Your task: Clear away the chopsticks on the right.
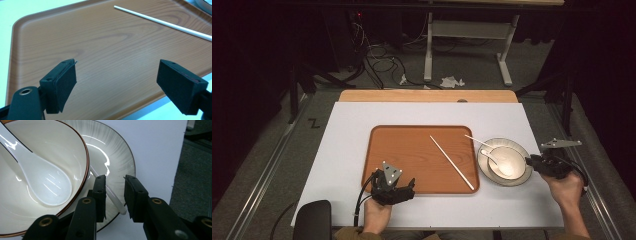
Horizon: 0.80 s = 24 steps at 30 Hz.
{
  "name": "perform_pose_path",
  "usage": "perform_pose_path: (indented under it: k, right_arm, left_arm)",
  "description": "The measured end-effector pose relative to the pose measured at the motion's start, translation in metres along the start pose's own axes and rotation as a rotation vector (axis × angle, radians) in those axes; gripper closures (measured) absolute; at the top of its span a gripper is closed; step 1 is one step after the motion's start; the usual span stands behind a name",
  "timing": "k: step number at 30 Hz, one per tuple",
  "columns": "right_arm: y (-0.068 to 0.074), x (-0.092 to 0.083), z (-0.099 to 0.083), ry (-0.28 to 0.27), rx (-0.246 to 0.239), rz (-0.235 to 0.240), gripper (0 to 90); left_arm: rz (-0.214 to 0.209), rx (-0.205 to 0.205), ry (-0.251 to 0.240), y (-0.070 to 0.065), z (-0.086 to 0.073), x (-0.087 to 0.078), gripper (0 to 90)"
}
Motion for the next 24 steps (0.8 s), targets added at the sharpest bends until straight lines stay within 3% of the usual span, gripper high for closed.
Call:
perform_pose_path:
  k: [11,24]
  right_arm:
    - [-0.001,0.019,0.001,0.09,-0.03,0.049,67.9]
    - [0.0,0.025,0.001,0.128,-0.057,0.06,83.7]
  left_arm:
    - [0.018,-0.021,-0.001,0.005,-0.003,-0.005,16.4]
    - [0.019,-0.034,-0.003,0.007,-0.004,-0.007,16.4]
Point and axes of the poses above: each handheld gripper's, and its own axes: x roughly forward along the jaws, z roughly out of its top, y roughly to its left, the point moved 5 cm from there along x, roughly forward along the jaws, and after that the axes turned 9 degrees about -x, right-handed, at the moved point
